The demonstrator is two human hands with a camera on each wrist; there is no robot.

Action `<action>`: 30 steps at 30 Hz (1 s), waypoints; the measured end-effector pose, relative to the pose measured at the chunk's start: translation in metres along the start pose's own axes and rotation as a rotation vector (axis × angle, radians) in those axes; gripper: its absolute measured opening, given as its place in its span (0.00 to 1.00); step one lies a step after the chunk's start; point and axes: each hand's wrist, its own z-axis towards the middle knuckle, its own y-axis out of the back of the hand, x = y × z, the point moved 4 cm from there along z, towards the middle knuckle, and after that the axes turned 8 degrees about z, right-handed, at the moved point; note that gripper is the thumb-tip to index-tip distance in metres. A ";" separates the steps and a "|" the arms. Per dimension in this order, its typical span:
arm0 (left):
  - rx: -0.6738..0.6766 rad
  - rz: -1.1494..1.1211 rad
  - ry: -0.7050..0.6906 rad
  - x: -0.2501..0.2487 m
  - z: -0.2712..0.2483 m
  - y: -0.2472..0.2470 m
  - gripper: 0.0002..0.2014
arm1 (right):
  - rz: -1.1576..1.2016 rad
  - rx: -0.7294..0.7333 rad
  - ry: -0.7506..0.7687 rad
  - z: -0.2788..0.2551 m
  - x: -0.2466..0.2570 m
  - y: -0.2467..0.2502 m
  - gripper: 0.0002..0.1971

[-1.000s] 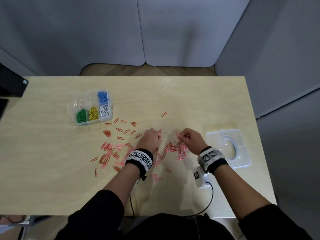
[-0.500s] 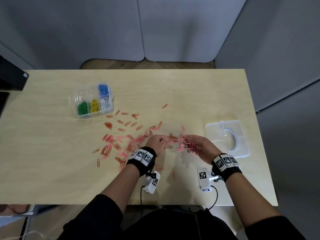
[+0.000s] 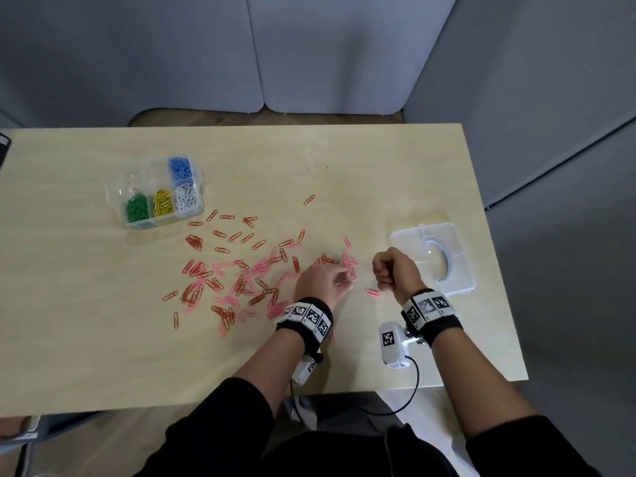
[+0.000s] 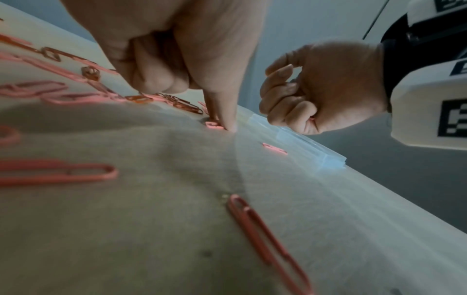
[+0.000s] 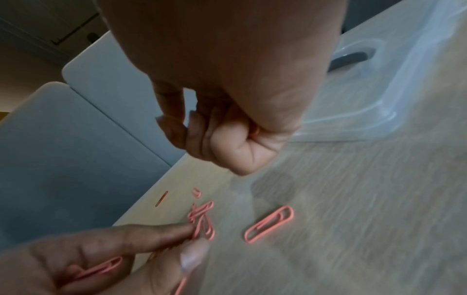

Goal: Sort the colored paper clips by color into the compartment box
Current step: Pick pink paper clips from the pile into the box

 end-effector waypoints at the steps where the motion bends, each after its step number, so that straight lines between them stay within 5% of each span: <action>1: -0.016 -0.009 -0.006 -0.001 0.002 -0.003 0.18 | -0.023 -0.014 -0.008 0.002 0.001 0.003 0.16; 8: -0.085 0.040 -0.031 0.004 -0.001 -0.006 0.08 | -0.727 -0.138 0.395 0.028 0.014 -0.008 0.19; 10: -0.076 0.050 -0.024 0.005 -0.001 -0.006 0.08 | -0.863 -0.127 0.418 0.034 0.014 -0.022 0.23; 18: 0.073 0.142 0.019 0.014 -0.006 0.003 0.11 | -1.017 -0.108 0.411 0.038 -0.012 -0.035 0.16; 21: 0.079 0.016 0.096 0.028 -0.009 0.017 0.10 | -0.829 -0.001 0.375 0.032 -0.012 -0.033 0.13; 25: 0.002 -0.196 0.173 0.055 -0.014 0.047 0.15 | -0.174 0.180 0.130 0.016 -0.010 -0.029 0.09; 30: 0.004 -0.376 0.277 0.100 -0.034 0.069 0.07 | -0.089 0.282 0.043 0.001 -0.020 -0.043 0.09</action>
